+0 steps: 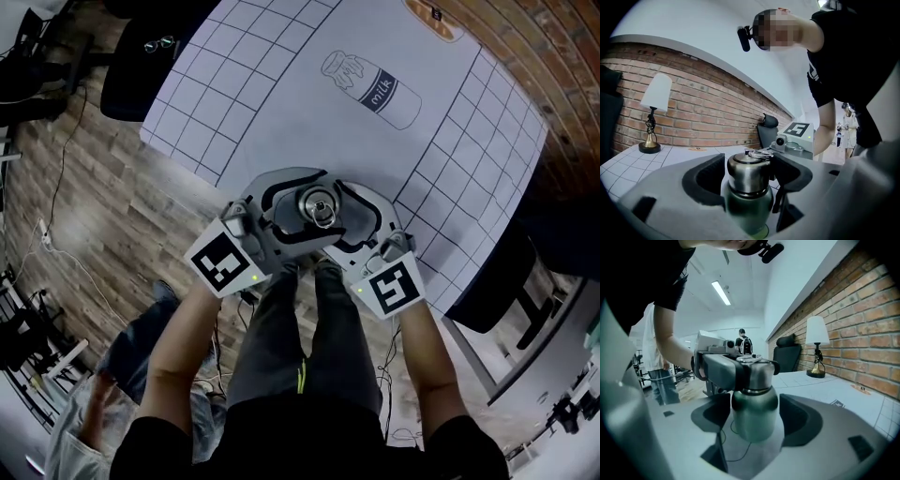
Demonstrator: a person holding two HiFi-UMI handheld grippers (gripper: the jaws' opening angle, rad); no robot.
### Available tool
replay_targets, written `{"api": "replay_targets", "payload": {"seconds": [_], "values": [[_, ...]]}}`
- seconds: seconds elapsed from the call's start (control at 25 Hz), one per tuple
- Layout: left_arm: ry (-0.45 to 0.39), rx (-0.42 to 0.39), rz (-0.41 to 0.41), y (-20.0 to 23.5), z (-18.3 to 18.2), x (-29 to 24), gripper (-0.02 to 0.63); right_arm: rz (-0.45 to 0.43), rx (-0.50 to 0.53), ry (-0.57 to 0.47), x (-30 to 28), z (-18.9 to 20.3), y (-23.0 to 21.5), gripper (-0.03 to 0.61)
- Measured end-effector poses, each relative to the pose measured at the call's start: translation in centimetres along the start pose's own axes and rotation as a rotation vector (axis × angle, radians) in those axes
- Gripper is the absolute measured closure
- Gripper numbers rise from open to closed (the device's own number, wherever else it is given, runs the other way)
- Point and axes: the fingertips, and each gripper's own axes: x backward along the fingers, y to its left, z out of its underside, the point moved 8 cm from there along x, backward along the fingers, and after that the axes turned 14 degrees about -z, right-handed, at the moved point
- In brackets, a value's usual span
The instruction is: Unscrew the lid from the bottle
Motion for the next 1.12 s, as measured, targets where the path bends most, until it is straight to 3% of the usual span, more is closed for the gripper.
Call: {"api": "replay_targets", "payload": {"seconds": [0.2, 0.36, 0.56, 0.72, 0.84, 0.96, 1.12], "values": [[0.005, 0.008, 0.026, 0.4, 0.1, -0.3, 0.339, -0.005, 0.011, 0.012, -0.5, 0.3, -0.3, 0.276], [0.021, 0.002, -0.024, 0.1, 0.1, -0.3, 0.341, 0.012, 0.014, -0.001, -0.4, 0.4, -0.2, 0.276], [0.008, 0.026, -0.213, -0.7, 0.3, 0.0, 0.342, 0.020, 0.002, -0.011, -0.5, 0.5, -0.1, 0.276], [0.010, 0.082, -0.472, -1.8, 0.7, 0.2, 0.344, 0.030, 0.003, -0.014, -0.5, 0.6, 0.0, 0.276], [-0.008, 0.072, -0.635, -2.7, 0.5, 0.1, 0.347, 0.047, -0.001, -0.027, -0.5, 0.6, 0.2, 0.276], [-0.017, 0.069, -0.672, -2.8, 0.6, -0.1, 0.347, 0.049, -0.003, -0.035, -0.5, 0.6, 0.1, 0.276], [-0.006, 0.071, -0.648, -2.7, 0.6, -0.1, 0.347, 0.050, 0.000, -0.047, -0.5, 0.6, 0.1, 0.276]]}}
